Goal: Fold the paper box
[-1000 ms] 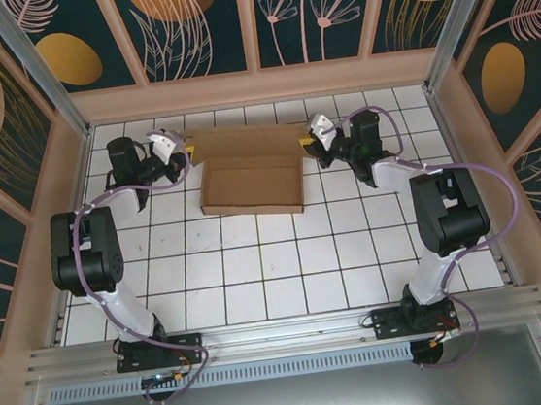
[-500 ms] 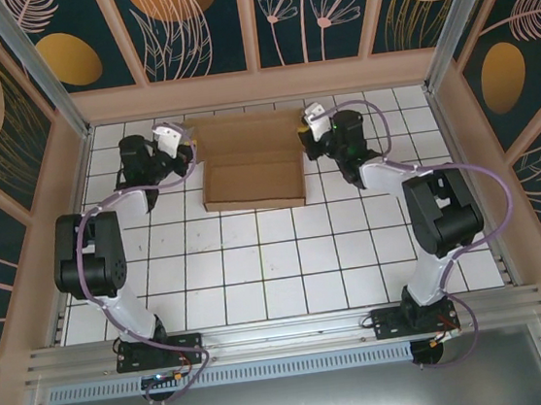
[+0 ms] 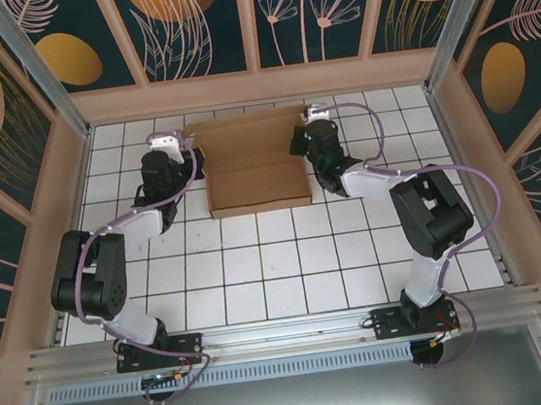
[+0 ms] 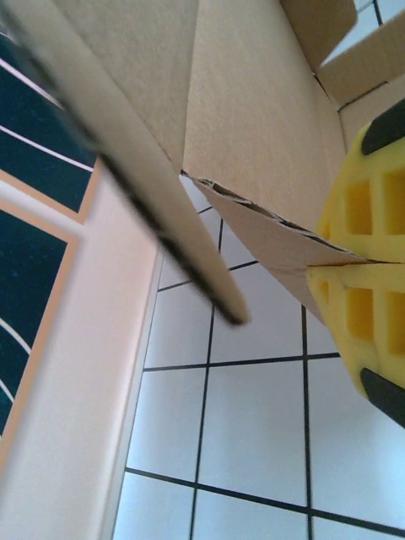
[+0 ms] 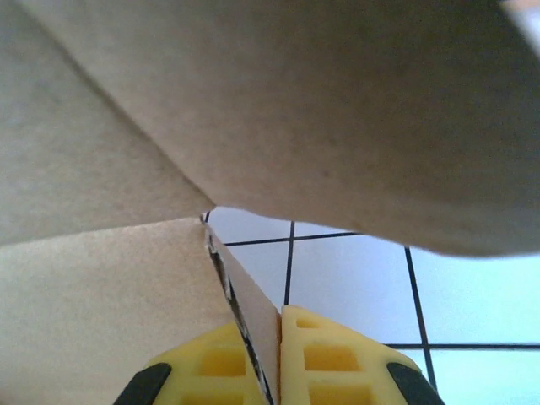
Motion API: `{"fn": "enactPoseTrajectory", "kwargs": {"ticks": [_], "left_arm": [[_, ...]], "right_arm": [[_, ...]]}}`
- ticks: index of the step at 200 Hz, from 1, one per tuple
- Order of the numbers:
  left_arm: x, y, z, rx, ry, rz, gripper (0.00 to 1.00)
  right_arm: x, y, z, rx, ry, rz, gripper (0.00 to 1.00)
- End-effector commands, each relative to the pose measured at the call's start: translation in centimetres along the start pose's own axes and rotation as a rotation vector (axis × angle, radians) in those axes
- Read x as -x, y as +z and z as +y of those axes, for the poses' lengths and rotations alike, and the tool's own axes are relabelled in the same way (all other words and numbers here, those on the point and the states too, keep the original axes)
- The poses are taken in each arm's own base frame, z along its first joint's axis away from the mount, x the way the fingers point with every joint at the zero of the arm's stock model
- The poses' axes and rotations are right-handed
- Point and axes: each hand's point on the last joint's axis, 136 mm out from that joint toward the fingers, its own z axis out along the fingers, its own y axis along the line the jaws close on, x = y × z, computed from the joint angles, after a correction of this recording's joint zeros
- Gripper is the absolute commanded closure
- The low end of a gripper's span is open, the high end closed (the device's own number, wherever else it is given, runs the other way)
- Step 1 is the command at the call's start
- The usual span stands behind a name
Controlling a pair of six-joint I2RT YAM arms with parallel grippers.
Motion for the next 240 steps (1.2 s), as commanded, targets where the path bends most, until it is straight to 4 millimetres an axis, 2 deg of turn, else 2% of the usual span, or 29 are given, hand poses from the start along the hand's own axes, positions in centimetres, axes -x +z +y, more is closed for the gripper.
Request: {"fn": "enactPoseTrajectory", "kwargs": {"ticks": [1, 21, 67, 92, 155, 240], "left_arm": [[0.3, -1.1, -0.9, 0.001, -0.126, -0.071, 0.95], [-0.3, -1.9, -1.3, -0.012, -0.172, -0.1, 0.95], [-3.2, -3.8, -1.4, -0.031, -0.194, -0.136, 0.95], [-4.9, -4.3, -0.6, -0.02, -0.225, -0.119, 0.94], [-8.5, -5.6, 0.0, -0.012, -0.268, -0.066, 0.93], [-12.1, -7.3, 1.8, 0.033, -0.31, -0.001, 0.94]], "right_arm": [[1.5, -2.1, 1.0, 0.018, 0.153, -0.148, 1.0], [1.1, -3.8, 1.5, 0.077, 0.146, -0.207, 1.0], [-2.4, -6.1, 1.2, 0.195, 0.146, -0.213, 1.0], [-4.0, -6.8, 1.1, 0.215, 0.147, -0.2, 1.0], [-6.8, -8.6, 0.7, 0.232, 0.154, -0.2, 1.0], [-11.0, -10.8, -0.2, 0.244, 0.142, -0.144, 1.0]]}}
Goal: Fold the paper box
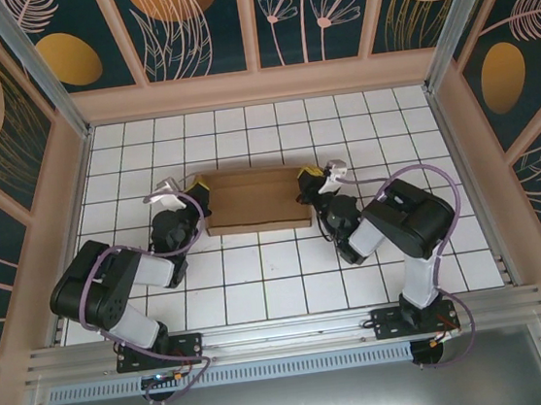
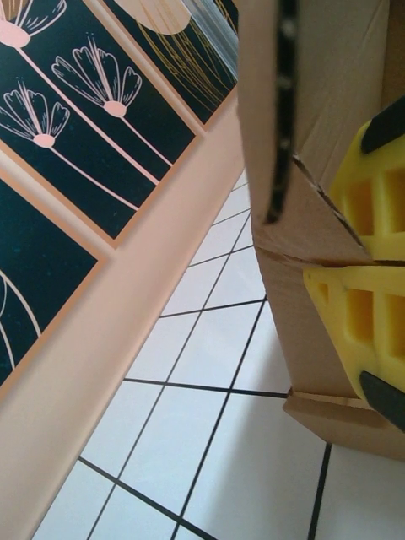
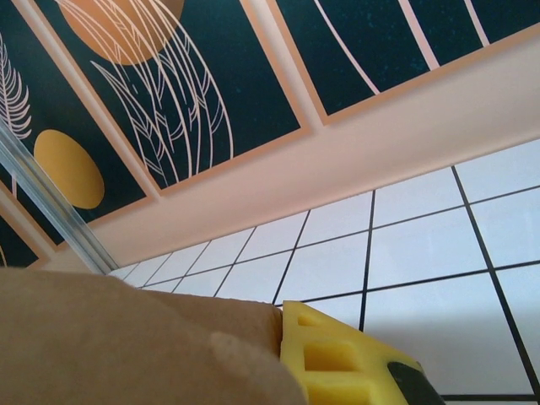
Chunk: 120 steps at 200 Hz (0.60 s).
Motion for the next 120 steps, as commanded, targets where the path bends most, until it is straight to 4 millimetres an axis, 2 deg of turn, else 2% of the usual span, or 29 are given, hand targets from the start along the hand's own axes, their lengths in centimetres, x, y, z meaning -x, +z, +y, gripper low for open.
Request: {"fn": "enactPoseTrajectory", "kwargs": {"ticks": [1, 12, 40, 55, 109, 120], "left_arm": [[-5.1, -1.5, 3.7, 0.122, -0.049, 0.179, 0.94], [-5.3, -1.6, 4.0, 0.135, -0.048, 0.183, 0.93], [-5.7, -2.2, 5.1, 0.181, -0.034, 0.193, 0.93], [-5.9, -2.4, 5.6, 0.201, -0.018, 0.196, 0.94], [-5.6, -2.7, 6.7, 0.266, 0.059, 0.2, 0.96], [-5.5, -2.7, 6.8, 0.277, 0.069, 0.2, 0.96]], "right_arm": [[-4.4, -2.0, -0.8, -0.014, 0.035, 0.136, 1.0], [-4.6, -2.3, -0.7, -0.009, 0.034, 0.141, 1.0], [-4.4, -2.9, -0.7, -0.001, 0.03, 0.142, 0.92], [-3.9, -3.3, -0.8, -0.004, 0.032, 0.132, 0.88], [-2.4, -3.9, 0.6, 0.071, 0.023, 0.114, 0.77], [-1.9, -4.1, 0.7, 0.073, 0.017, 0.101, 0.72]]}}
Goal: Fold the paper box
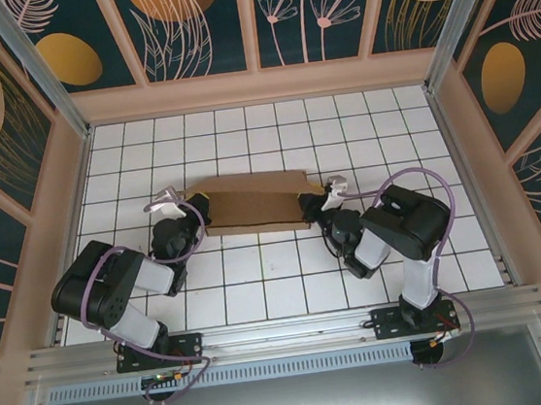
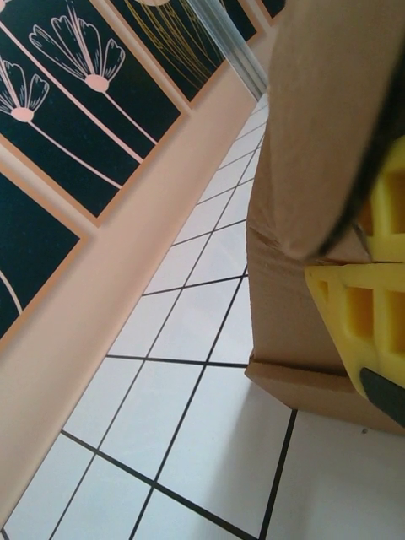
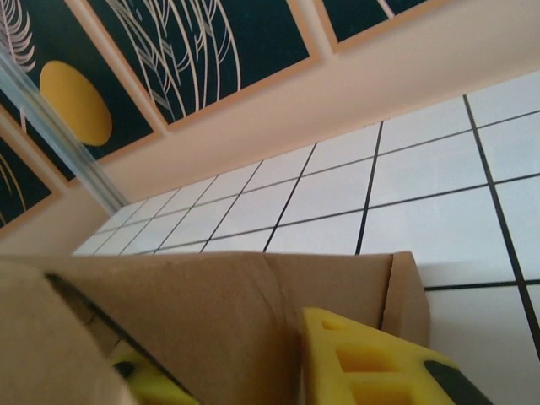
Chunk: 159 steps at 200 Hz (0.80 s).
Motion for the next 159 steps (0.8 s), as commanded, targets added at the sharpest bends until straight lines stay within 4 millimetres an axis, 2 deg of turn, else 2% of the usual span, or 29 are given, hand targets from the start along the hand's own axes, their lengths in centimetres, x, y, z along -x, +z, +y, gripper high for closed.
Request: {"fn": "enactPoseTrajectory", "kwargs": {"ticks": [1, 29, 76, 96, 118, 135, 159], "left_arm": [[-4.7, -1.3, 5.4, 0.218, 0.047, 0.181, 0.96], [-4.6, -1.1, 5.3, 0.221, 0.058, 0.181, 0.96], [-4.5, -0.4, 4.7, 0.197, 0.074, 0.187, 0.97], [-4.6, -0.3, 4.6, 0.19, 0.081, 0.19, 0.97], [-4.6, -0.2, 4.4, 0.181, 0.098, 0.194, 0.98], [-4.6, 0.0, 4.1, 0.174, 0.11, 0.196, 0.99], [-4.8, 0.3, 3.1, 0.15, 0.146, 0.196, 0.99]], "right_arm": [[1.3, -0.9, 0.8, 0.035, 0.025, -0.034, 0.71], [2.4, -2.1, 0.5, 0.025, 0.002, -0.059, 0.61], [4.7, -5.4, -1.1, -0.037, -0.027, -0.122, 0.59], [6.9, -6.9, -1.5, -0.064, -0.034, -0.193, 0.61], [10.3, -8.1, -1.6, -0.105, -0.055, -0.301, 0.67], [12.6, -7.7, -1.0, -0.135, -0.085, -0.322, 0.7], [14.3, -4.4, 1.5, -0.12, -0.166, -0.191, 0.71]]}}
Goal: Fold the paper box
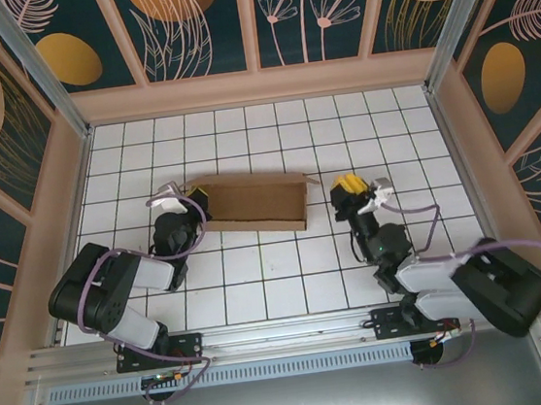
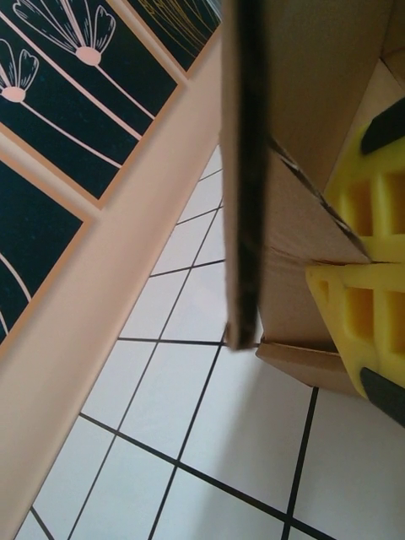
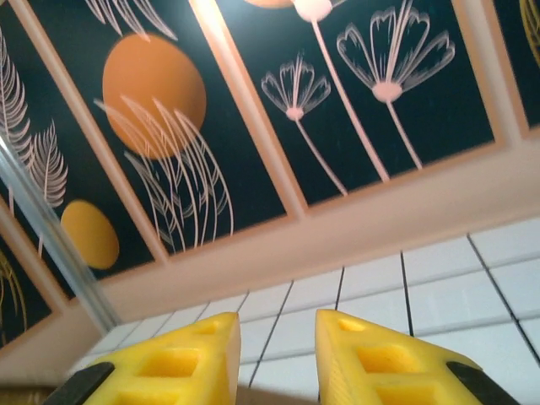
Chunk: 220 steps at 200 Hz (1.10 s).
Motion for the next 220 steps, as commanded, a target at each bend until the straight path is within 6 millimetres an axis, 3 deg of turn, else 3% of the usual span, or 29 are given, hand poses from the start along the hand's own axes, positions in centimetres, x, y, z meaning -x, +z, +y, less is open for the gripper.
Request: {"fn": "enactPoseTrajectory", "kwargs": {"ticks": [1, 34, 53, 69, 86, 106, 129, 154, 195, 220], "left_arm": [[-5.5, -0.6, 2.7, 0.108, 0.074, 0.2, 0.99], [-6.3, -0.1, 0.9, 0.075, 0.155, 0.221, 0.99], [-6.4, 0.1, 0.6, 0.066, 0.16, 0.221, 0.98], [-6.4, 0.1, 0.6, 0.063, 0.172, 0.217, 0.98], [-6.3, 0.0, 0.6, 0.059, 0.183, 0.211, 0.98], [-6.2, 0.0, 0.4, 0.051, 0.193, 0.202, 0.96], [-5.9, 0.0, 0.2, 0.04, 0.197, 0.192, 0.93], [-5.2, -0.1, -0.6, 0.013, 0.191, 0.166, 0.78], [-4.5, -0.4, -1.7, -0.031, 0.146, 0.152, 0.7], [-4.9, -0.9, -1.8, -0.032, 0.099, 0.185, 0.61]], "right_arm": [[-0.2, 2.9, 1.2, -0.035, -0.141, 0.142, 0.71], [-2.0, 4.8, 8.2, 0.263, -0.248, 0.363, 0.82], [-3.3, 5.2, 9.8, 0.322, -0.264, 0.478, 0.86], [-4.4, 5.6, 9.7, 0.293, -0.267, 0.564, 0.84], [-4.1, 6.7, 8.7, 0.195, -0.261, 0.579, 0.78], [-4.2, 7.7, 9.2, 0.183, -0.237, 0.602, 0.74], [-7.7, 8.3, 10.0, 0.172, -0.182, 0.752, 0.75], [-11.5, 7.8, 9.0, 0.096, -0.233, 0.827, 0.78], [-15.4, 5.9, 7.9, 0.072, -0.233, 0.885, 0.79], [-16.5, 5.4, 7.0, 0.041, -0.247, 0.894, 0.79]]}}
